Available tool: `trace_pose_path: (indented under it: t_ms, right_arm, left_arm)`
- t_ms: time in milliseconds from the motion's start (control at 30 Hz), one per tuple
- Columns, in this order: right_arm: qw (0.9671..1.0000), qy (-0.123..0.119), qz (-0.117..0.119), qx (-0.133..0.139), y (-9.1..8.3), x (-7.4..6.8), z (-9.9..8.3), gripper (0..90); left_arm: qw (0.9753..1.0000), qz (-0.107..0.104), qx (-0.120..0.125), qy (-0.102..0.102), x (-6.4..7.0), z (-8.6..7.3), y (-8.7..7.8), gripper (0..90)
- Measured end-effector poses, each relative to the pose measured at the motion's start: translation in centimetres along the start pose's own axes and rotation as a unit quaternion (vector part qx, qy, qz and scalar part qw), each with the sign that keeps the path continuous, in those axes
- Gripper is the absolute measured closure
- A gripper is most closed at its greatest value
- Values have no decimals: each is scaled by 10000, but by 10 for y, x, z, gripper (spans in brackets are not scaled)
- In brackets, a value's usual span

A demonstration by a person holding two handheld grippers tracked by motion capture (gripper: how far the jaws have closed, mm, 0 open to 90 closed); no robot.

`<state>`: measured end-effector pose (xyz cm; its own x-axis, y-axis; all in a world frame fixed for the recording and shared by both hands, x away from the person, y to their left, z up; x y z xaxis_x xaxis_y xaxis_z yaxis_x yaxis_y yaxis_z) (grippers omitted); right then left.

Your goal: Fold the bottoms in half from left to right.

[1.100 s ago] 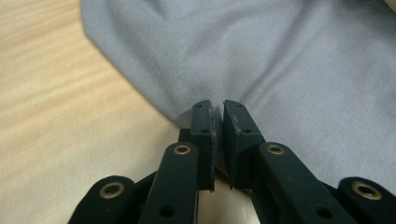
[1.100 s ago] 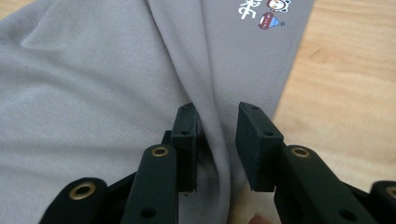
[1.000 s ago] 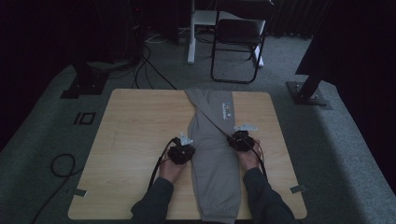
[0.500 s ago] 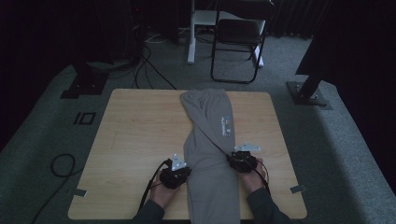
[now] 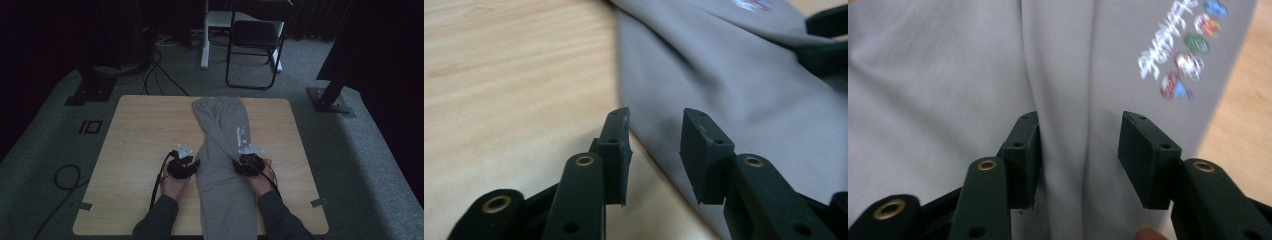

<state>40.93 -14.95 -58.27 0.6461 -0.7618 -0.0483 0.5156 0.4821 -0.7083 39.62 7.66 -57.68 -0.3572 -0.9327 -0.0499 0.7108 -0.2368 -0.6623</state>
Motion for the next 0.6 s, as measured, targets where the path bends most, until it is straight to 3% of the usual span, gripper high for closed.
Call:
trace_pose_path:
  t_ms: [200,267,367,433,500,600]
  right_arm:
    - [9997,-213,-32,-113,22,4,25,527]
    - [9995,-259,-84,-148,28,6,34,533]
    - [9995,-299,-44,-132,35,9,46,551]
    - [9995,-289,38,-150,37,10,51,703]
    - [9998,-99,90,-114,36,16,54,855]
    - [9993,262,161,226,20,27,55,897]
  left_arm:
    - [9997,136,-186,34,1,6,21,609]
    - [9998,137,-117,-24,1,8,23,621]
    - [9998,102,-154,-80,0,9,25,769]
    - [9998,43,-171,-115,0,9,25,864]
    - [9998,81,-167,-96,-1,8,24,888]
    - [9998,84,-137,-151,-3,6,22,893]
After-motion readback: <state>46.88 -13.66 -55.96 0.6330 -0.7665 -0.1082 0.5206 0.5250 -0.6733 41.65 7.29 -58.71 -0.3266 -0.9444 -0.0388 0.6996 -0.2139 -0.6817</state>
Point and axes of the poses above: each handheld gripper's, and its own axes: y roughly forward along the jaws, z roughly out of its top, x roughly to its right, the point moved 5 cm from there along y, roughly forward along the jaws, and after that the axes turned 11 degrees about z, right-handed, at the moved point
